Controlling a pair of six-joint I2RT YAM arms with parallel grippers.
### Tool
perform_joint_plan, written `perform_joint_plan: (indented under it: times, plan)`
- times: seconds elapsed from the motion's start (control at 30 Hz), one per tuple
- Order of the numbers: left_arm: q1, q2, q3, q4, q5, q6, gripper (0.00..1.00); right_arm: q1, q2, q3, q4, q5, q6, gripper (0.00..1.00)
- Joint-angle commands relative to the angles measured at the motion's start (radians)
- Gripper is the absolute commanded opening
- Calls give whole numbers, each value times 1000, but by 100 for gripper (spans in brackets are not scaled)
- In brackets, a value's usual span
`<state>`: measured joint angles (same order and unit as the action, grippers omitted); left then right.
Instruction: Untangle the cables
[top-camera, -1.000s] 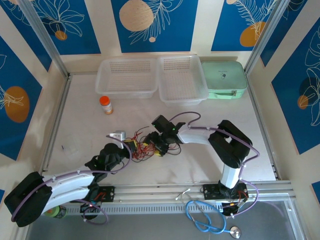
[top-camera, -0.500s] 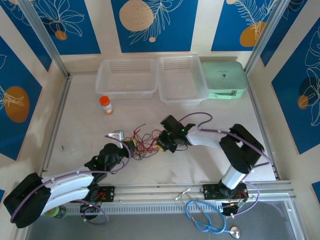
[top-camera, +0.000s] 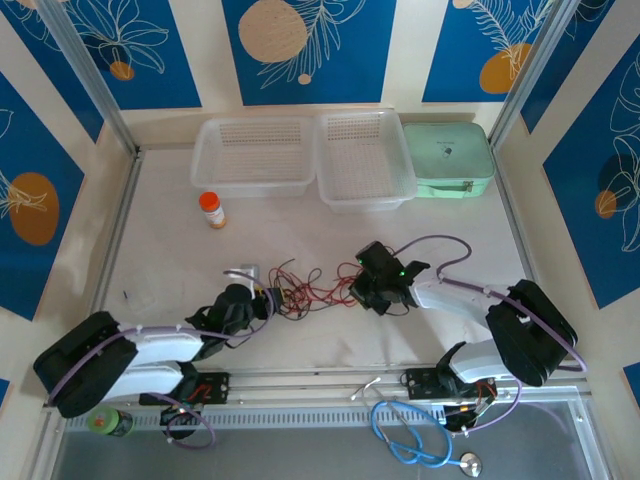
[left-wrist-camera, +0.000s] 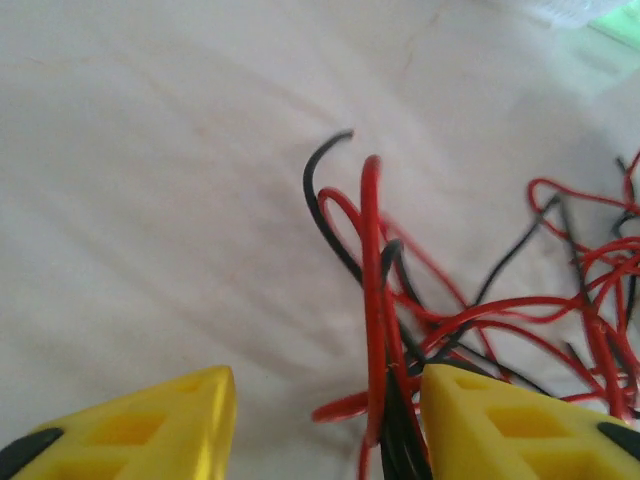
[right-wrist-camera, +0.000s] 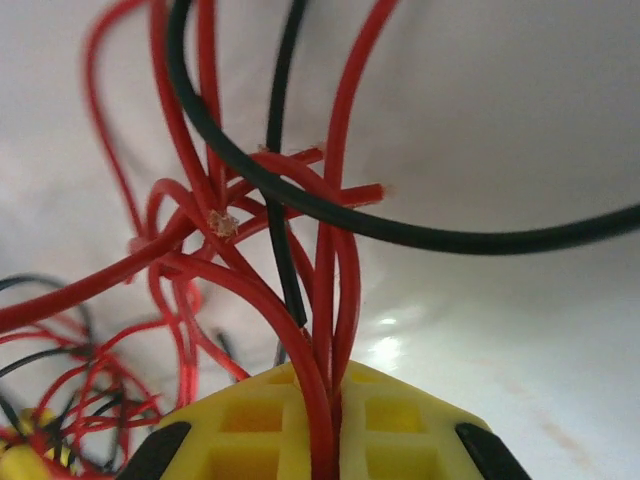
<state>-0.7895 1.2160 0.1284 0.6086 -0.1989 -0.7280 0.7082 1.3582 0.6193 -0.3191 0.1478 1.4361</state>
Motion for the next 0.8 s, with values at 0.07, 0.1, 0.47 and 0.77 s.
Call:
perform_joint_plan:
  times: [0.07, 0.1, 0.47, 0.77]
  plan:
    - [0, -5, 78, -14, 63, 7, 61, -8, -57, -38, -71, 67, -37, 0]
    - [-2, -26, 92, -57, 59, 12, 62, -12, -69, -42, -78, 73, -45, 0]
    - [-5, -269, 305, -680, -27, 41, 72, -79, -276, -148, -104, 63, -172, 10]
    - [-29, 87, 750, -889, 241, 289, 73, -82, -288, -89, -194, 8, -310, 52]
